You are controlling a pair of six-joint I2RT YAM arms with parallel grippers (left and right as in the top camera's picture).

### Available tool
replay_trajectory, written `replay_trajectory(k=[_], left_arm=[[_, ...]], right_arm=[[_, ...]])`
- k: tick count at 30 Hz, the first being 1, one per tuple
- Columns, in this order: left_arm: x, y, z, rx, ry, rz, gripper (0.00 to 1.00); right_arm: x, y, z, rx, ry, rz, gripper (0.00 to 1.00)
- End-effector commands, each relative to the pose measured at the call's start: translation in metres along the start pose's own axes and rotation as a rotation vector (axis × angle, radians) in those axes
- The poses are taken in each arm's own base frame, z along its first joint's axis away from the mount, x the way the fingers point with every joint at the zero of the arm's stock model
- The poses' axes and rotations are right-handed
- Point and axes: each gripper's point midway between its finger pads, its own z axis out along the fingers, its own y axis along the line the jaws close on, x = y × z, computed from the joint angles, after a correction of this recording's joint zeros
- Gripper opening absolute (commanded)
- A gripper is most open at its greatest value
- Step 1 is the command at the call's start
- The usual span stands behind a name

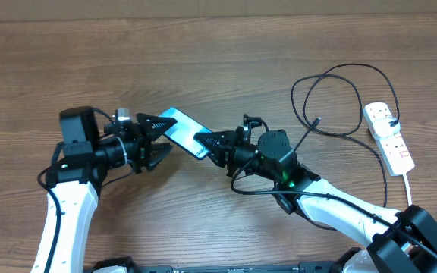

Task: Plug charger to phone and switch on socket
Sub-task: 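Regrasp the phone with the left gripper from the right gripper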

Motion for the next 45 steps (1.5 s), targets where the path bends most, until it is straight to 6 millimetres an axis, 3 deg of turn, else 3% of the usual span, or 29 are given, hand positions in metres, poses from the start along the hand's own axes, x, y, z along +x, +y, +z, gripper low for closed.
replay_trajectory(k=[1,13,22,26,41,45], left_arm=[[-0.004,0.006,0.004,-0.032,-0.037,-0.063,0.60],[-0.009,0.009,0.005,-0.047,-0.069,-0.132,0.28],[-0.012,0.005,0.005,-0.033,-0.079,-0.126,0.21],[-0.013,0.006,0.005,-0.037,-0.088,-0.127,0.05],[-0.019,0.009,0.004,-0.051,-0.128,-0.148,0.04],[-0.025,0.011,0.003,-0.064,-0.158,-0.128,0.05]], right_arm=[[-0.006,0.023,0.001,-0.070,-0.048,0.068,0.04],[0.014,0.019,0.007,-0.062,-0.005,0.140,0.04],[0.022,0.017,0.009,-0.059,0.006,0.143,0.04],[0.023,0.017,0.009,-0.058,0.009,0.158,0.04],[0.033,0.012,0.012,-0.046,0.021,0.218,0.04],[0.031,0.001,0.013,-0.002,0.007,0.226,0.17]])
